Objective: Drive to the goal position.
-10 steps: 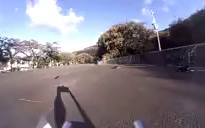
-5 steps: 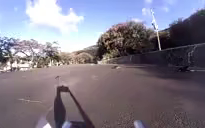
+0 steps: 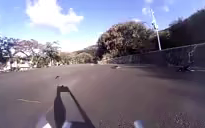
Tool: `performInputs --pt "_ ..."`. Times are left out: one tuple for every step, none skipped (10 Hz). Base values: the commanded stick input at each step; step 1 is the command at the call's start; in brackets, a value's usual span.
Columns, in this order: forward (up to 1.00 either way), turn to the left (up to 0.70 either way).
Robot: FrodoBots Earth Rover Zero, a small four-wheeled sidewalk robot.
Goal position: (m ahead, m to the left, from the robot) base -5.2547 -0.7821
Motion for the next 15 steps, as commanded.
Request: performInputs --pt "0.06 0.03" --pt "0.06 0.03" --pt "0.06 0.03" --pt "0.06 0.03" --pt "0.06 0.03" --pt "0.06 0.03" --pt "0.06 0.03" --pt "0.06 0.03" --pt "0.05 0.45" --pt "0.05 0.30" --pt "0.05 0.15" --pt "0.05 0.10" --pt "0.05 0.26" --pt "0.05 0.41" --pt "0.05 0.50"
